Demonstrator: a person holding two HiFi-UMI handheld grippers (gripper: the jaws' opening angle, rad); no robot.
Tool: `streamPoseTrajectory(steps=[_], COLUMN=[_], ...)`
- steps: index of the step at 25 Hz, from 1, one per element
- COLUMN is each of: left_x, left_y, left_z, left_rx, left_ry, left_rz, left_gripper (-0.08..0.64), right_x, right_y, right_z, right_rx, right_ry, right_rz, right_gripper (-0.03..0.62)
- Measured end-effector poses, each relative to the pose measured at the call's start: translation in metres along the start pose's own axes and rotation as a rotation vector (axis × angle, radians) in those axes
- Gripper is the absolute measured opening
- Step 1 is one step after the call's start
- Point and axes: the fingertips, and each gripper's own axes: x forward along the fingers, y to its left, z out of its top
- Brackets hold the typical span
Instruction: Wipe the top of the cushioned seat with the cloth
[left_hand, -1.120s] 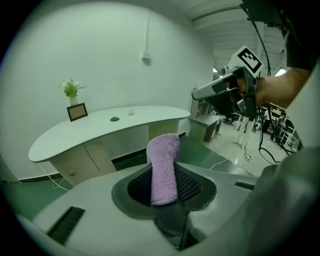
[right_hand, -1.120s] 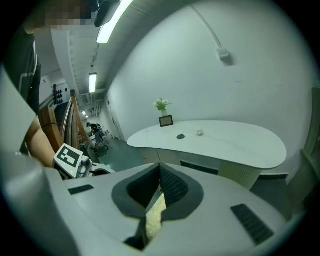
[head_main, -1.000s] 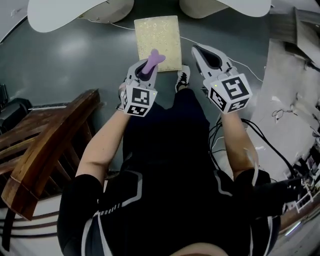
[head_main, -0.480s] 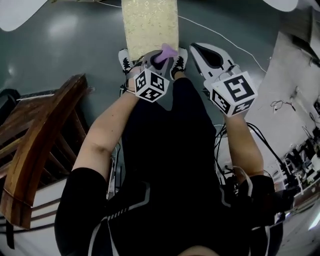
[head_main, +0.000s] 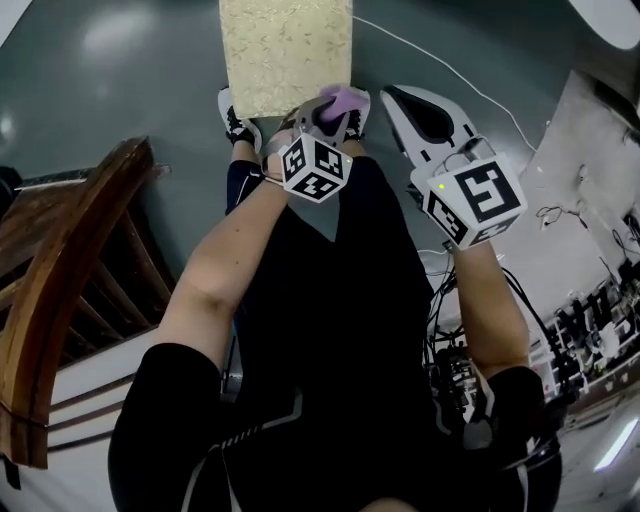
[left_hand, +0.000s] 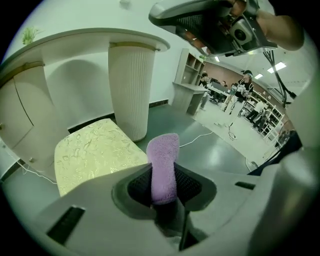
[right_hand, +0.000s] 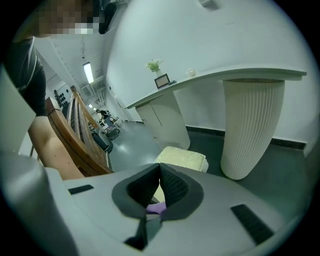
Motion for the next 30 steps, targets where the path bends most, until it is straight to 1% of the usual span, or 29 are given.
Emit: streamPoseTrajectory(steps=[2,5,7,11,15,16,19,20,30], left_x=[0.014,0.03,0.035,0.036,0.027,0.026,0.017,0.012,-0.025], left_y=[-0.001,-0.002,0.003,0.017,0.024,0.026,0.039,0.043,0.092], left_z=[-0.001,-0.005,-0.007,-0.014,-0.023,-0.024,-0.036,-0.042,-0.084], left_rx=[-0.011,-0.058,-0.076,-0.079,-0.041,-0.046,-0.108,-0.116,-0.095], left_ry=[0.004,0.024,0.036,0.059,0.063,0.062,0.071,0.079,0.102], left_rz=[0.004,0.01,0.032,0.083,0.101,0.101,0.108,0.115,0.139], left_gripper=[0.095,0.095,0.095,0.094,0.094,0.094,0.094,0.094,0.094], right_x=[0.002,0.005,0.006,0.011,0.022,0.025,0.036,0.038,0.072], right_y=[-0.008,-0.015,-0.018,-0.023,-0.018,-0.017,-0.017,-0.017,-0.005], right_z=[-0.011,-0.025,-0.031,-0.038,-0.029,-0.027,-0.027,-0.027,-0.005], right_rx=[0.008,0.019,0.031,0.039,0.03,0.029,0.038,0.045,0.04], right_ry=[0.01,0.027,0.031,0.042,0.034,0.034,0.042,0.044,0.053], right_rz=[-0.01,-0.014,-0.017,-0.028,-0.03,-0.03,-0.035,-0.04,-0.057], right_gripper=[0.005,0.005,0.005,0.005,0.005,0.005,0.005,0.005,0.005])
